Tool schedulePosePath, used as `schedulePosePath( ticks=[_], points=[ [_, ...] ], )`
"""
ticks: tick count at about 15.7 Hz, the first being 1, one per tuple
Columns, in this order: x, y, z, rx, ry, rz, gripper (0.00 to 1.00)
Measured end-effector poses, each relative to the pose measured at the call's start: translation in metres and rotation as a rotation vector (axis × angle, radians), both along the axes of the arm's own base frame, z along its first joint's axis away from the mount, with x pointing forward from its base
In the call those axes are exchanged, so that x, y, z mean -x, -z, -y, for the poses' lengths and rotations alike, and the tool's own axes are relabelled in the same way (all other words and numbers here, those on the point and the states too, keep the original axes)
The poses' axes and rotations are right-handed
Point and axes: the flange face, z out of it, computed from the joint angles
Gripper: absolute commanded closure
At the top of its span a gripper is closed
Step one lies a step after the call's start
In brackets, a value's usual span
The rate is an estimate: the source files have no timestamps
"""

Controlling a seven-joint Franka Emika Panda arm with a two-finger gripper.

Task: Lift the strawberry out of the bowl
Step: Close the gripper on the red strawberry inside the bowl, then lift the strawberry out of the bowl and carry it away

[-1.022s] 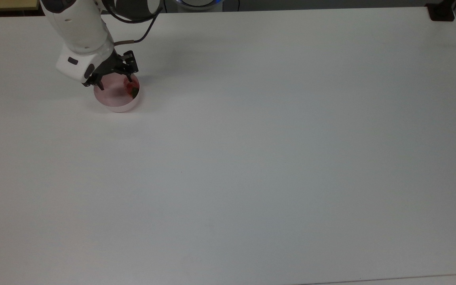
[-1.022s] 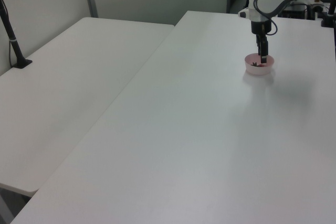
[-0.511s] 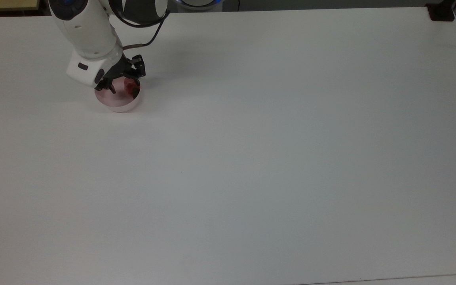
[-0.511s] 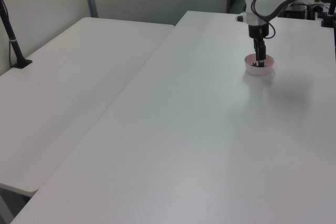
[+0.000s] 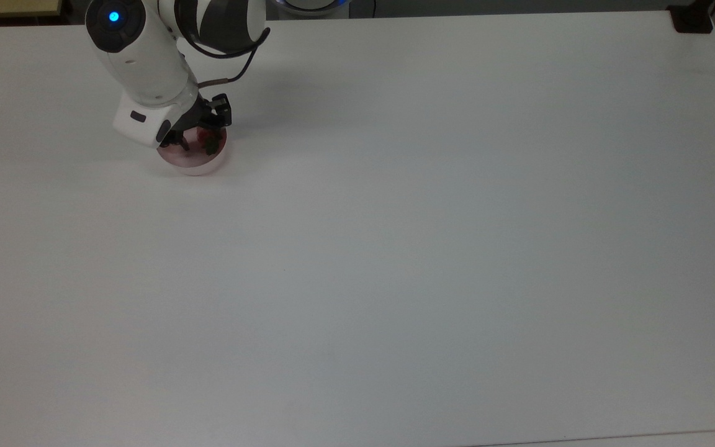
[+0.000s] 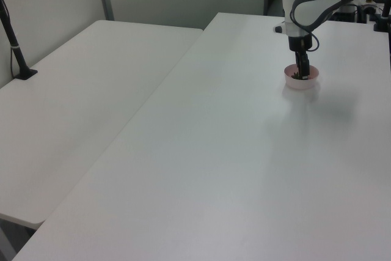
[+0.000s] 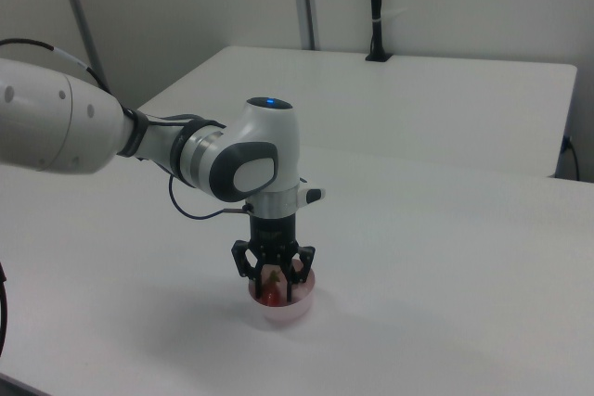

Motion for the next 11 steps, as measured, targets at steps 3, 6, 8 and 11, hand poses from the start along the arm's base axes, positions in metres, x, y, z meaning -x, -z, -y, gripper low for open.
schedulePosePath(
  ticks=[3, 6, 8, 11],
  points=[
    [0.0, 0.0, 0.001, 0.004, 0.024, 0.001, 0.86],
    [0.0, -0.004, 0.004, 0.014, 0.075, 0.007, 0.93],
    [0.0, -0.005, 0.005, 0.016, 0.088, 0.009, 0.93],
    [-0.001, -0.012, 0.007, 0.019, 0.092, 0.023, 0.93]
  ],
)
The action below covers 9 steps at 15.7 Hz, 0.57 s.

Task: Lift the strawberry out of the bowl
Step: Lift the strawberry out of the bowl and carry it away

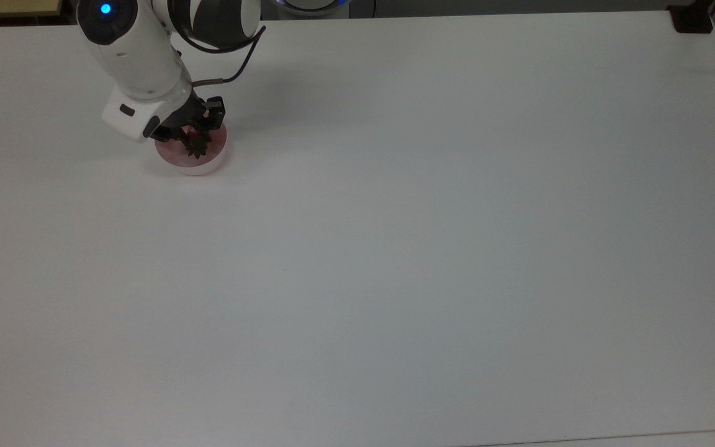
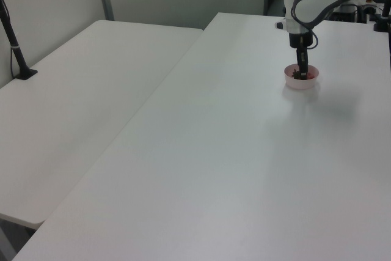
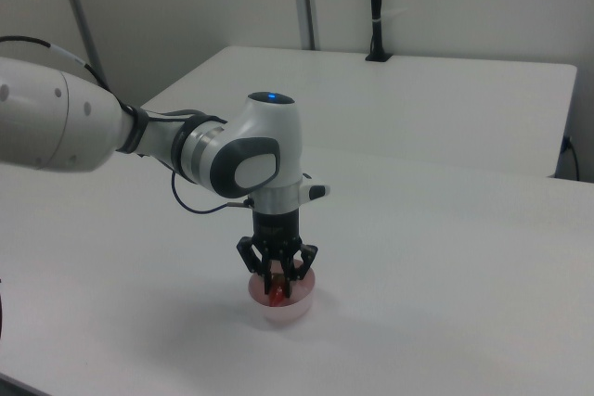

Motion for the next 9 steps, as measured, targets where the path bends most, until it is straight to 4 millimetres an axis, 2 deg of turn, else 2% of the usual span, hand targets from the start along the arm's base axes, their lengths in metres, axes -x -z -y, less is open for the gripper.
schedulePosePath(
  ticks=[3, 5, 6, 7, 9],
  points=[
    [-0.001, -0.029, 0.011, 0.003, 0.02, 0.017, 0.93],
    [0.001, -0.059, 0.032, 0.006, 0.052, 0.028, 0.93],
    [0.008, -0.077, 0.054, 0.008, 0.065, 0.039, 0.92],
    [0.014, -0.084, 0.072, 0.017, 0.048, 0.044, 0.92],
    [0.034, -0.086, 0.115, 0.04, 0.016, 0.035, 0.92]
  ],
)
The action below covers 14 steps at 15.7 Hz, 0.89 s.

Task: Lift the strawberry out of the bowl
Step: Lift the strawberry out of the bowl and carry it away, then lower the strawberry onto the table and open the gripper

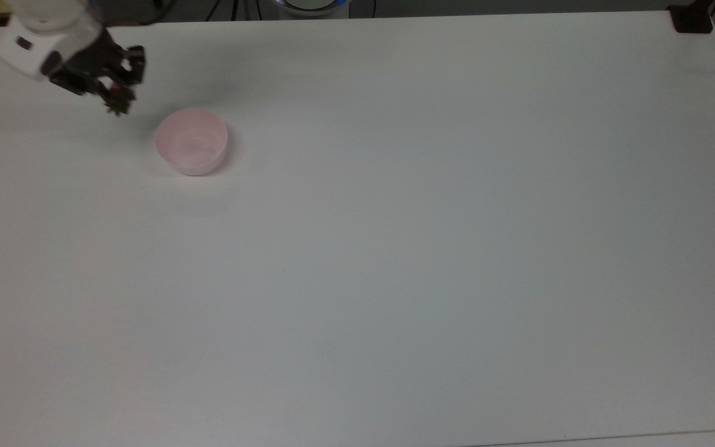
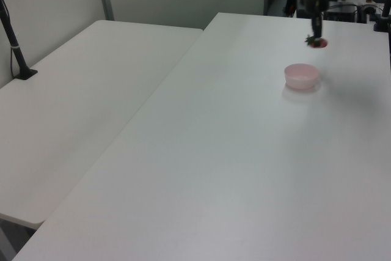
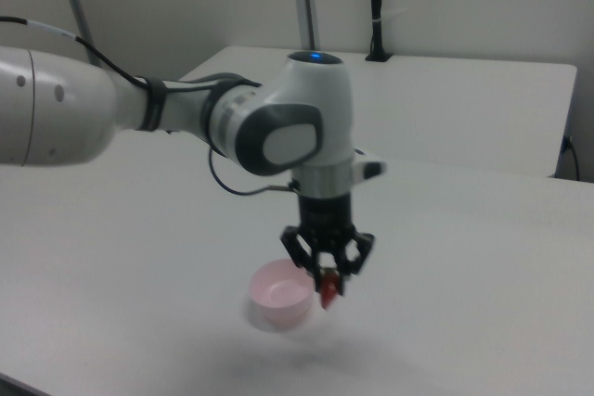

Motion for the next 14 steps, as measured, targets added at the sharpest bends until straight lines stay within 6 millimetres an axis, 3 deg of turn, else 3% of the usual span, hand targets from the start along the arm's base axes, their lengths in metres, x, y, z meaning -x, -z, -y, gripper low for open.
schedulePosePath(
  ticks=[2, 4, 7, 9, 11, 12, 13, 14],
  points=[
    [0.016, -0.002, 0.046, 0.019, 0.008, 0.016, 0.93],
    [0.018, -0.002, 0.078, 0.046, 0.03, 0.034, 0.92],
    [0.009, 0.018, 0.101, 0.076, 0.048, 0.048, 0.92],
    [0.004, 0.043, 0.115, 0.096, 0.054, 0.054, 0.92],
    [-0.002, 0.066, 0.125, 0.105, 0.059, 0.045, 0.85],
    [-0.003, 0.073, 0.129, 0.108, 0.062, 0.041, 0.68],
    [-0.005, 0.077, 0.133, 0.11, 0.065, 0.038, 0.39],
    [-0.005, 0.079, 0.135, 0.112, 0.068, 0.038, 0.03]
  ],
)
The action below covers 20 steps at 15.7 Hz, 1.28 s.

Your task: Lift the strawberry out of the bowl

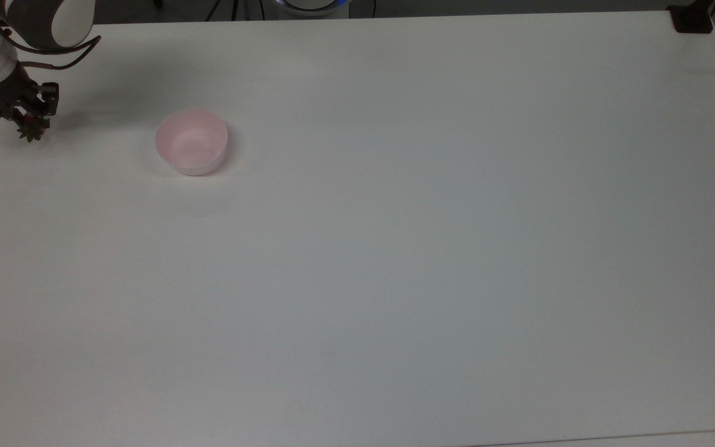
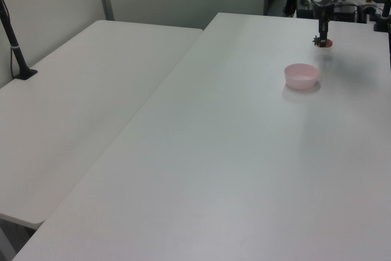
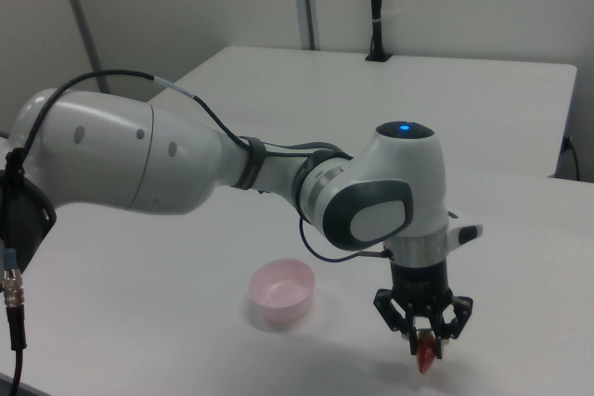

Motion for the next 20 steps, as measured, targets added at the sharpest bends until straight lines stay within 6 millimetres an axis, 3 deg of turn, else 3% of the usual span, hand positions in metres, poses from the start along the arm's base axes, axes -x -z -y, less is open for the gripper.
schedulePosePath(
  ticks=[6, 8, 10, 14, 16, 18, 20],
  points=[
    [-0.005, -0.016, 0.003, 0.026, 0.082, 0.038, 0.0],
    [-0.009, -0.036, -0.001, 0.037, 0.138, 0.069, 0.0],
    [-0.009, -0.076, -0.018, 0.022, 0.21, 0.078, 0.0],
    [0.0, -0.196, -0.107, -0.034, 0.243, 0.085, 0.0],
    [0.014, -0.243, -0.155, -0.07, 0.212, 0.074, 0.0],
    [0.027, -0.274, -0.199, -0.093, 0.195, 0.06, 0.0],
    [0.029, -0.293, -0.241, -0.117, 0.198, 0.077, 0.0]
  ],
)
